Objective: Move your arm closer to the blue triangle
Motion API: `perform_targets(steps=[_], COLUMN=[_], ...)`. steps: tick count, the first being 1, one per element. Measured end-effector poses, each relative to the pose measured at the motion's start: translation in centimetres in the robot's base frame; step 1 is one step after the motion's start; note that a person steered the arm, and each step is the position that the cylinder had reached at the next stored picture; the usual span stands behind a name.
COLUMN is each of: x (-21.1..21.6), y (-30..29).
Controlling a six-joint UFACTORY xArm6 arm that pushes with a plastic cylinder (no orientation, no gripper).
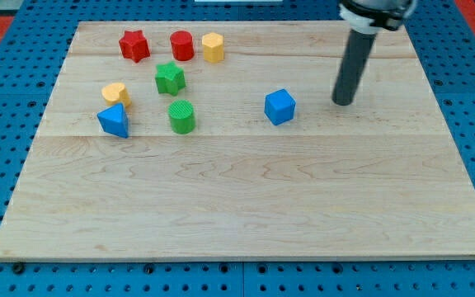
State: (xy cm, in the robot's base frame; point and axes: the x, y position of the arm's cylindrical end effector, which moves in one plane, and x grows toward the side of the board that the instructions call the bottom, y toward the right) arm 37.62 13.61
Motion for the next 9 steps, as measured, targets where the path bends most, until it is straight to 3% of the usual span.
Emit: perform_targets(steps=[3, 4, 6, 9], x=[3.3, 2.7, -4.6, -4.7], y=[-12.0, -8.8, -6.0, -5.5])
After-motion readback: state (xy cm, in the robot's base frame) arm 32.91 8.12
